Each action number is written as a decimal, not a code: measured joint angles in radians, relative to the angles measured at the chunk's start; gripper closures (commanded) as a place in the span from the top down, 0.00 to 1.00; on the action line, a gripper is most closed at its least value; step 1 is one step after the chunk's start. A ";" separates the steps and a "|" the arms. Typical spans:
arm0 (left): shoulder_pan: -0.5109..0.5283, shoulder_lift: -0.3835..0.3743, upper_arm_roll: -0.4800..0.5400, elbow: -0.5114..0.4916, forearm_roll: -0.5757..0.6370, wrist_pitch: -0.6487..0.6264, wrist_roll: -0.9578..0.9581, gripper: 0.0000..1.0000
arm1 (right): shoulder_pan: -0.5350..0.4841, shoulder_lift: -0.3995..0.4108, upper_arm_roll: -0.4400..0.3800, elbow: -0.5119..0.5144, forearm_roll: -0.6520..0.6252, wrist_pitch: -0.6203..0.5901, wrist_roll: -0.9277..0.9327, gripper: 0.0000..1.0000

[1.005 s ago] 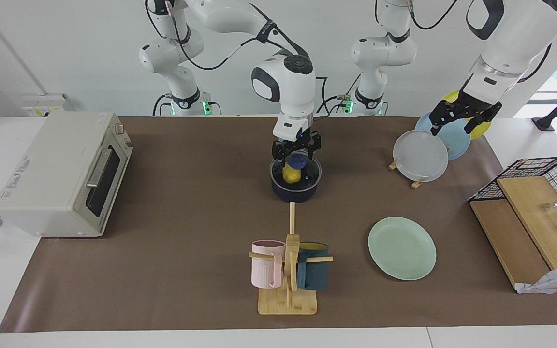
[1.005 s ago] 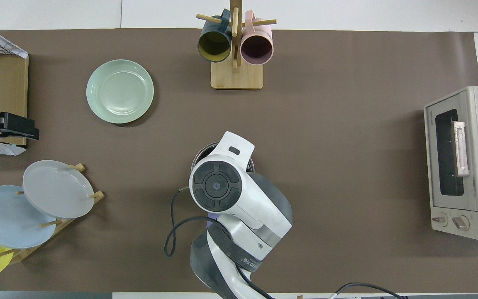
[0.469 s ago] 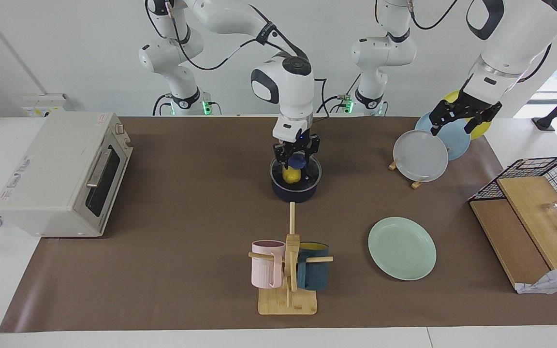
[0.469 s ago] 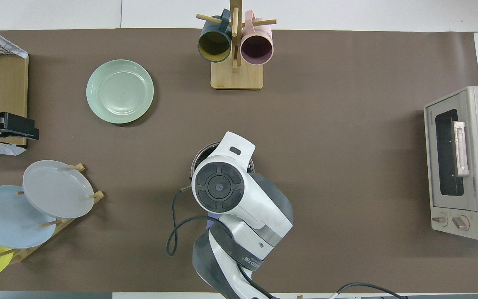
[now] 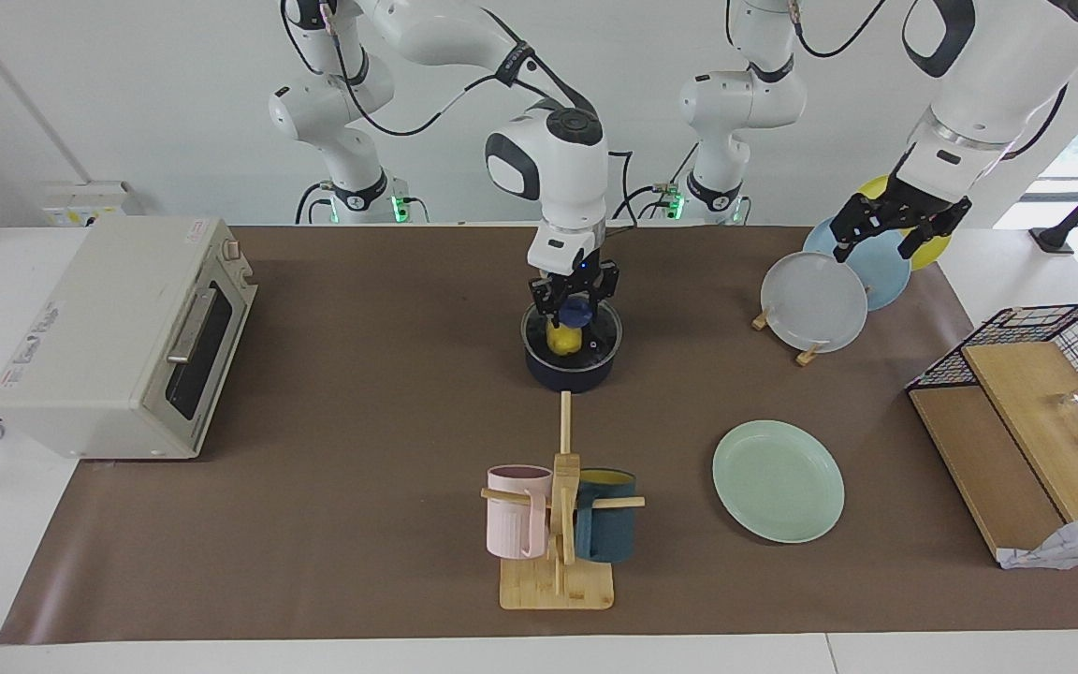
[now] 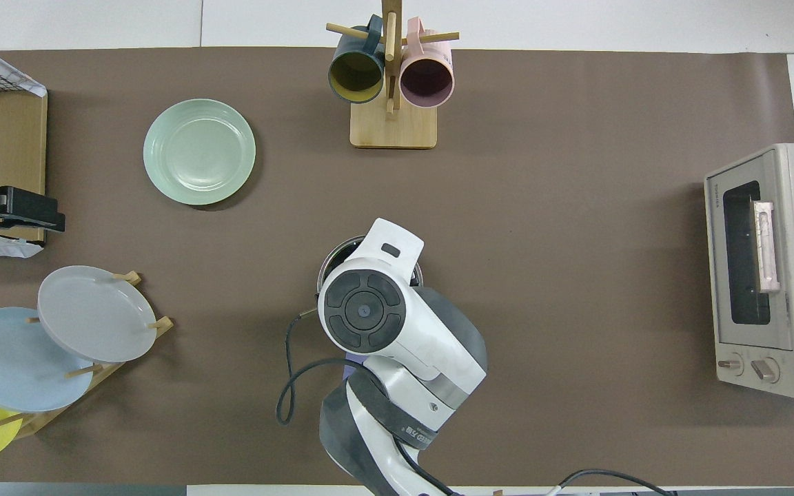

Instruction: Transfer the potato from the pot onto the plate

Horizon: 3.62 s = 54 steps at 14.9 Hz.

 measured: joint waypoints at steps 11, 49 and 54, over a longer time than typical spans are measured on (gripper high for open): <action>-0.085 0.000 -0.017 0.001 -0.001 0.025 -0.125 1.00 | -0.408 -0.047 -0.018 0.094 -0.001 -0.265 -0.494 0.21; -0.660 0.298 -0.033 -0.402 -0.092 0.728 -0.719 0.41 | -0.658 -0.244 -0.052 0.183 0.011 -0.649 -0.624 1.00; -0.659 0.296 -0.026 -0.408 -0.093 0.732 -0.719 0.00 | -0.656 -0.258 -0.055 0.183 0.011 -0.651 -0.624 1.00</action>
